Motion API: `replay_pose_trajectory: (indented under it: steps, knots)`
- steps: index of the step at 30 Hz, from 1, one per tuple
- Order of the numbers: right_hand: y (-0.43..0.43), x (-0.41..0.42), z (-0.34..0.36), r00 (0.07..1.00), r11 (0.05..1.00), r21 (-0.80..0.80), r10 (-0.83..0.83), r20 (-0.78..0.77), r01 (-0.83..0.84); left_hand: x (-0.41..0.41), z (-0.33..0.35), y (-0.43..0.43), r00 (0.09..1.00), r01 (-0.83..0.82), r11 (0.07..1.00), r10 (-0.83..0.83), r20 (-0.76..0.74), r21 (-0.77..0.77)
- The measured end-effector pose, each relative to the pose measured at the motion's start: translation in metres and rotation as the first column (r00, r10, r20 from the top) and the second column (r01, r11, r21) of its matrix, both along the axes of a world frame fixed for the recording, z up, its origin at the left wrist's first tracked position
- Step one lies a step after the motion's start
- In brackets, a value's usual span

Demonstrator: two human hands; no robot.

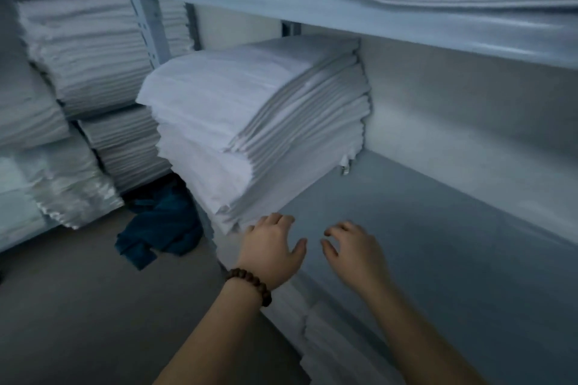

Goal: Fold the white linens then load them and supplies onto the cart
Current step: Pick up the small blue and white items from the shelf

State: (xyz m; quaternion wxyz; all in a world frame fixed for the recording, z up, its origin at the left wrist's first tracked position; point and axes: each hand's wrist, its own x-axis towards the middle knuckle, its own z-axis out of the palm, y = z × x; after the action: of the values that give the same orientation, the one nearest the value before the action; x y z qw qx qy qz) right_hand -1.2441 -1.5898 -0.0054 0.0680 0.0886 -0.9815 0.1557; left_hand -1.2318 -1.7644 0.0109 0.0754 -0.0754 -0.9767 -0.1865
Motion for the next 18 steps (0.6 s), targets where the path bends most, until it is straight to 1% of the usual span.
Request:
replay_pose_trajectory:
  steps: [4, 9, 18]
  knots:
    - [0.029, -0.013, 0.0, 0.999, 0.999, 0.008, -0.052, -0.004, 0.052, -0.026, 0.0, 0.03, 0.999, 0.044, 0.999, -0.044, -0.01, -0.002]
    - [0.05, -0.027, -0.002, 0.994, 0.994, -0.004, -0.109, 0.022, 0.109, -0.053, -0.001, 0.052, 0.994, 0.109, 0.994, -0.109, 0.018, 0.016]
    - [0.038, -0.071, -0.008, 0.972, 0.974, -0.005, -0.228, 0.054, 0.228, -0.112, -0.014, 0.044, 0.971, 0.238, 0.971, -0.238, 0.038, 0.002]
